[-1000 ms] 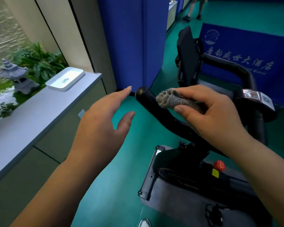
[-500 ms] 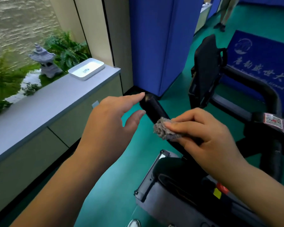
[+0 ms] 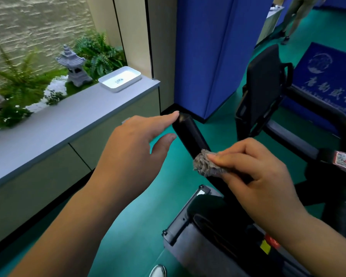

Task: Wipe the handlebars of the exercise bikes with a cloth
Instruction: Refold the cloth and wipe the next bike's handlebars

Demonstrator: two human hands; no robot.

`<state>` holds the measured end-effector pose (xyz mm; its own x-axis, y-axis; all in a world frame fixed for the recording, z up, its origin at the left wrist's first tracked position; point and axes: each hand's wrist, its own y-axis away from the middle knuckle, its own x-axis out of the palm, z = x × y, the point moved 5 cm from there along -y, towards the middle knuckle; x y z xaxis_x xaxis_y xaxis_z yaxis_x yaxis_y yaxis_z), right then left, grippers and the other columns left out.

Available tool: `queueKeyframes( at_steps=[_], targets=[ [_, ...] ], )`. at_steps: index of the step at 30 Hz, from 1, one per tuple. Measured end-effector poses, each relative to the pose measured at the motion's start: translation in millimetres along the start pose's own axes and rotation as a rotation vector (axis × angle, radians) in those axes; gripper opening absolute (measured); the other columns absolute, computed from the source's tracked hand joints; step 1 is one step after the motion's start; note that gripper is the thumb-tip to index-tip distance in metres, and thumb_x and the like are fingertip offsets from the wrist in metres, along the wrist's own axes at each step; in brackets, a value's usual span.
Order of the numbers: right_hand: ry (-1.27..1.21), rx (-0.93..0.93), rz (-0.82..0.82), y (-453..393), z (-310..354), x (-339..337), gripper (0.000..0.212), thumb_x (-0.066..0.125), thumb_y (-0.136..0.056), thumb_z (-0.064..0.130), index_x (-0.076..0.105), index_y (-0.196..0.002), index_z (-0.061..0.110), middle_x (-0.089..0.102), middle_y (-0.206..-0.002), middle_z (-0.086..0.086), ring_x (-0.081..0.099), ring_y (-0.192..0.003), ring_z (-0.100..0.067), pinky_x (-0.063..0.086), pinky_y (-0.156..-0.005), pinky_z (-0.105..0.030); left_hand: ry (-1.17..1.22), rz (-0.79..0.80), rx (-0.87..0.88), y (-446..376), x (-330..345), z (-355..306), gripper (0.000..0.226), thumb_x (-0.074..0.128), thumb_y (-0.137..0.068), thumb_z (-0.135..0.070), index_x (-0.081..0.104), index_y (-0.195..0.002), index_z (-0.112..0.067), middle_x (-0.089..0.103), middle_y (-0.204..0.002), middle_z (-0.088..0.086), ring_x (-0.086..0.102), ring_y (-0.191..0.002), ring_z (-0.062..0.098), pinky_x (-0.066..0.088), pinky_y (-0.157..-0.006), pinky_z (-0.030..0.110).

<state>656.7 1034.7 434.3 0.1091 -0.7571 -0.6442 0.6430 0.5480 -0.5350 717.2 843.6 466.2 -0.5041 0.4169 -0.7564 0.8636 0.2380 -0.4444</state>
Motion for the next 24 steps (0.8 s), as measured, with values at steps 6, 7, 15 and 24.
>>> queueKeyframes(
  at_steps=[6,7,15,24],
  targets=[
    [0.017,0.005,-0.137,-47.1,21.5,4.7,0.023,0.075,-0.079,0.013,0.072,-0.102,0.013,0.06,-0.086,-0.002,0.052,-0.078,-0.005,0.04,-0.075,-0.006,-0.046,0.025,0.001,-4.0,-2.3,-1.1,0.04,0.06,-0.089,-0.032,0.057,-0.129,-0.036,0.047,-0.096,-0.025,0.046,-0.094,0.0,0.028,-0.072,0.0],
    [0.03,0.025,-0.142,-49.2,22.1,5.5,0.023,0.074,-0.079,0.014,0.072,-0.102,0.014,0.061,-0.086,-0.001,0.052,-0.079,-0.004,0.039,-0.075,-0.005,-0.046,0.024,0.001,-4.4,-1.9,-0.6,0.039,0.06,-0.089,-0.032,0.057,-0.128,-0.036,0.047,-0.096,-0.025,0.046,-0.094,0.0,0.028,-0.073,-0.001],
    [0.016,0.377,0.007,-16.9,6.1,-2.4,0.022,0.07,-0.082,0.02,0.073,-0.103,0.026,0.065,-0.092,0.015,0.06,-0.086,0.0,0.044,-0.078,-0.005,-0.013,-0.041,0.019,-5.4,-2.6,-1.3,0.035,0.058,-0.087,-0.032,0.065,-0.122,-0.028,0.053,-0.09,-0.021,0.05,-0.089,0.004,0.031,-0.07,0.014],
    [0.081,0.478,0.148,-37.7,1.7,8.7,0.019,0.054,-0.094,0.023,0.068,-0.099,0.012,0.07,-0.084,-0.008,0.064,-0.08,-0.023,0.051,-0.076,-0.039,-0.011,-0.025,0.034,-8.4,-4.2,-4.1,0.035,0.058,-0.085,-0.032,0.067,-0.118,-0.025,0.065,-0.092,-0.012,0.061,-0.087,0.015,0.041,-0.076,0.024]
  ],
)
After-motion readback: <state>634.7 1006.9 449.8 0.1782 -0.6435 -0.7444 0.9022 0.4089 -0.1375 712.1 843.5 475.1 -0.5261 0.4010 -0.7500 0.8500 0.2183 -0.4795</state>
